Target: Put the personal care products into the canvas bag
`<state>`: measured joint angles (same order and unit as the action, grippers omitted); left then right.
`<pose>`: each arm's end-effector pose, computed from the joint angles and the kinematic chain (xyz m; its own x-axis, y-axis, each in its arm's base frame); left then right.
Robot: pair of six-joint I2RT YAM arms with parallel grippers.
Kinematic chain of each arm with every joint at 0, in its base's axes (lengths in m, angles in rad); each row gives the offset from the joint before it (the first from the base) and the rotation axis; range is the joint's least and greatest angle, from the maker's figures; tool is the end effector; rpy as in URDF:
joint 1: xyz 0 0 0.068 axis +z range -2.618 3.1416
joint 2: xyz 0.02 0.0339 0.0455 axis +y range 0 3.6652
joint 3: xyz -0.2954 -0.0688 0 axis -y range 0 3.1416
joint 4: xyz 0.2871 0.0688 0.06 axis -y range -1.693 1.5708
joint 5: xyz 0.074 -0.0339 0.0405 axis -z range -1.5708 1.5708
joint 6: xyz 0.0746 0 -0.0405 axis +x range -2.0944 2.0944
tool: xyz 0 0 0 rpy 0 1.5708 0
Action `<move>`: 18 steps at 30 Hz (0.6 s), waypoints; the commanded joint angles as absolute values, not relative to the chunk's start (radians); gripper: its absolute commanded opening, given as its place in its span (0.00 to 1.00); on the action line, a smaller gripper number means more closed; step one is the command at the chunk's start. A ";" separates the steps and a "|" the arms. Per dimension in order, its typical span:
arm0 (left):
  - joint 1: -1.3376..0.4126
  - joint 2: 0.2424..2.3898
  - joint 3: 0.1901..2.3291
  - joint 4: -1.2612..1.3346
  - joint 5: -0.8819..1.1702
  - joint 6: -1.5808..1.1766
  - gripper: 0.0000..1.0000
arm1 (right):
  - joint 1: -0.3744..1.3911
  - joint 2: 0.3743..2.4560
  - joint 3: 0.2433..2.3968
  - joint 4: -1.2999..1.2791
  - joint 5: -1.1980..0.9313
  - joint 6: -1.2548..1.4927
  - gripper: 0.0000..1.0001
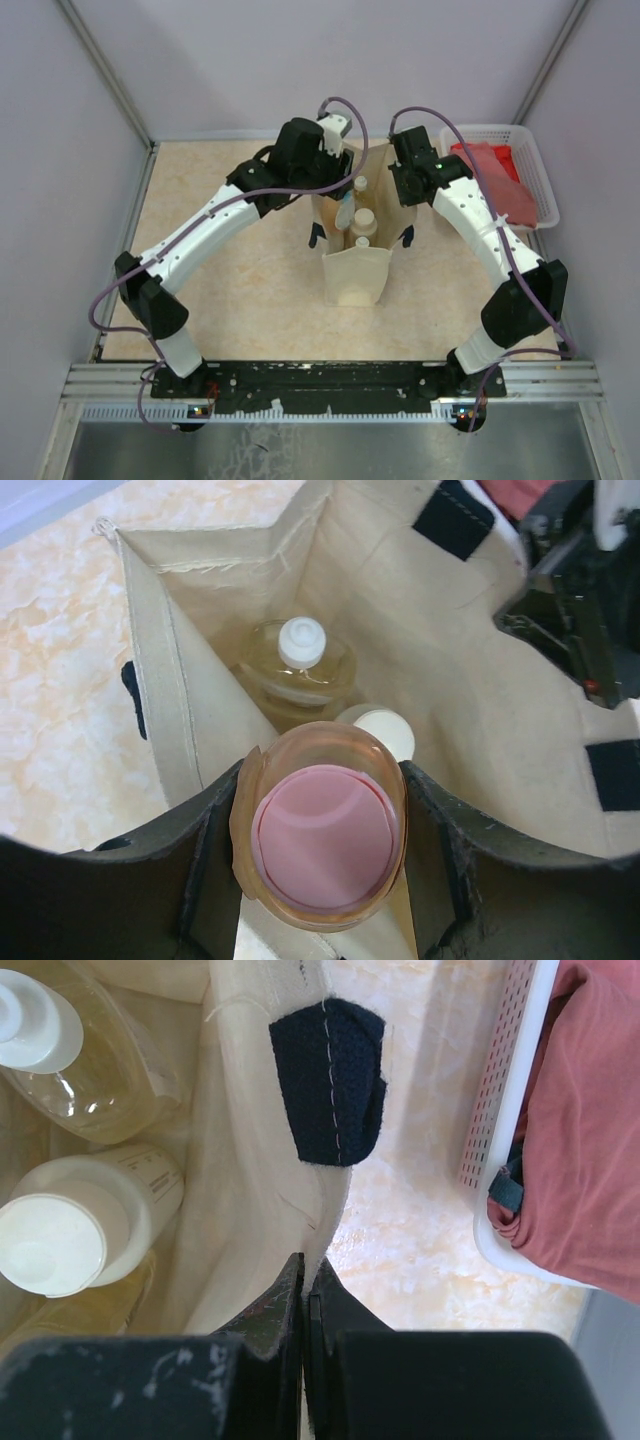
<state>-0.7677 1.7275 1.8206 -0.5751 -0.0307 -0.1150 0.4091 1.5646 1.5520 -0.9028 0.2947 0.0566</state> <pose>0.3455 -0.3303 0.4228 -0.4087 0.2351 -0.8818 0.6319 0.7701 -0.0875 0.3707 0.1371 0.3500 -0.7386 -0.2612 -0.6215 -0.1767 0.9647 -0.1954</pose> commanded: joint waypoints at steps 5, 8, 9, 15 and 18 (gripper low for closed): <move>-0.765 1.726 1.803 -0.464 -0.188 -0.126 0.00 | 0.399 1.541 1.579 -0.915 0.361 0.058 0.00; -0.767 1.736 1.771 -0.452 -0.188 -0.135 0.00 | 0.397 1.548 1.590 -0.919 0.362 0.060 0.00; -0.767 1.736 1.756 -0.442 -0.182 -0.141 0.00 | 0.397 1.550 1.593 -0.920 0.365 0.060 0.00; -0.766 1.738 1.668 -0.377 -0.102 -0.186 0.00 | 0.397 1.561 1.603 -0.921 0.363 0.061 0.00; -0.767 1.739 1.645 -0.360 -0.067 -0.208 0.00 | 0.397 1.566 1.603 -0.921 0.358 0.065 0.00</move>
